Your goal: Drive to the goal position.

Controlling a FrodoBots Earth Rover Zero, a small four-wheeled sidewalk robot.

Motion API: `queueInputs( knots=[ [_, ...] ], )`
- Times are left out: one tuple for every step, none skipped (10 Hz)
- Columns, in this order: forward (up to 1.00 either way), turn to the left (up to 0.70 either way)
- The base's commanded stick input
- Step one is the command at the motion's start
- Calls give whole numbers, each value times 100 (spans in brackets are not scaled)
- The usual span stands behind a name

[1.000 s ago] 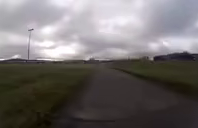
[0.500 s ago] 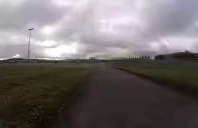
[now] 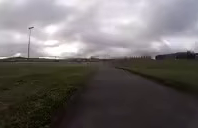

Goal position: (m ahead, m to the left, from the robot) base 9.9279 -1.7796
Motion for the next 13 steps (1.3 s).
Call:
queueInputs(
  knots=[
    [0, 0],
    [8, -1],
    [74, -12],
    [100, -25],
    [100, -14],
    [100, -5],
    [100, 0],
    [100, 0],
    [100, 0],
    [100, 0],
    [100, 0],
    [100, -34],
    [100, 0]
  ],
)
